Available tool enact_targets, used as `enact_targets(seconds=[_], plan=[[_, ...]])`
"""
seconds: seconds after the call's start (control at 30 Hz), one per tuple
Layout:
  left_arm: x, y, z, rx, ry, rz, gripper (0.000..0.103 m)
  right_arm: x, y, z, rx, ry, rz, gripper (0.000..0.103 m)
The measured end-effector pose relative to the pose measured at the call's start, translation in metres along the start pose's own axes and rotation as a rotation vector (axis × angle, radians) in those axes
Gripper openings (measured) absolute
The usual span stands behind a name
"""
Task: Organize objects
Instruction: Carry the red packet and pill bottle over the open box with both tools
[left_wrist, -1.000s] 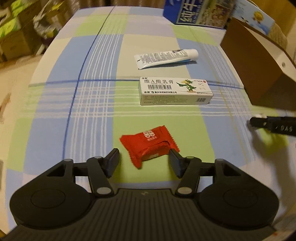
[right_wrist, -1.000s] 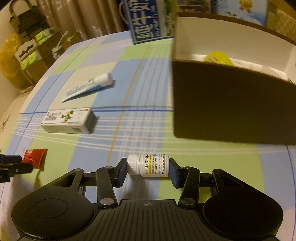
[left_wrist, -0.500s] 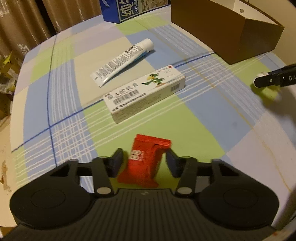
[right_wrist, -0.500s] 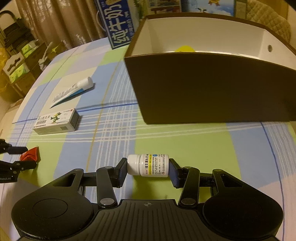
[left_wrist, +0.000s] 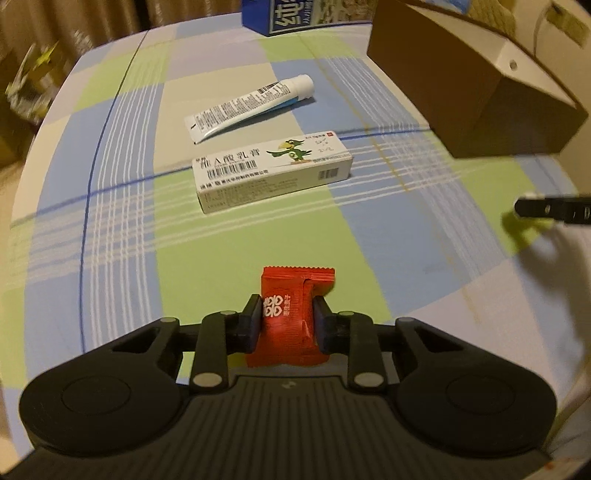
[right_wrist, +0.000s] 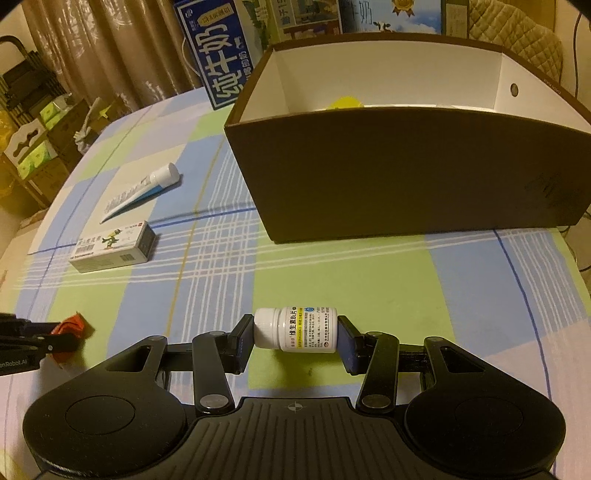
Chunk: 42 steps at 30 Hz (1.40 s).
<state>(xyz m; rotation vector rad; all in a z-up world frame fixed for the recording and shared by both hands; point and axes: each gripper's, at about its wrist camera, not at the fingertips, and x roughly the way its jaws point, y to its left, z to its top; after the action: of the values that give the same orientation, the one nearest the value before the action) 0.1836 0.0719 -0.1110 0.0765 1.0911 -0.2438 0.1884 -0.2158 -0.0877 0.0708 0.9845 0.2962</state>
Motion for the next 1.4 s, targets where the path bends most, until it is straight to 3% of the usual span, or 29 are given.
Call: enact_targets(seconds=[0.23,0.8,1.1,1.4], plan=[[-0.021,-0.026,0.010,-0.063,-0.044,-0.025,0.024,-0.018,-0.009,0.002,-0.002,-0.015,0.026,0.044],[-0.043,-0.128,0.099,0.032,-0.207,-0.121,0.024,-0.071,-0.062,0.037,-0.004,-0.109,0.045,0.044],[-0.029,-0.187,0.162,0.088,-0.253,-0.156,0.024,-0.091,-0.109,0.085,-0.001,-0.195,0.033,0.044],[0.014,-0.229,0.225,0.092,-0.225,-0.130,0.024,-0.065,-0.158,0.147,0.020,-0.215,0.001,0.044]])
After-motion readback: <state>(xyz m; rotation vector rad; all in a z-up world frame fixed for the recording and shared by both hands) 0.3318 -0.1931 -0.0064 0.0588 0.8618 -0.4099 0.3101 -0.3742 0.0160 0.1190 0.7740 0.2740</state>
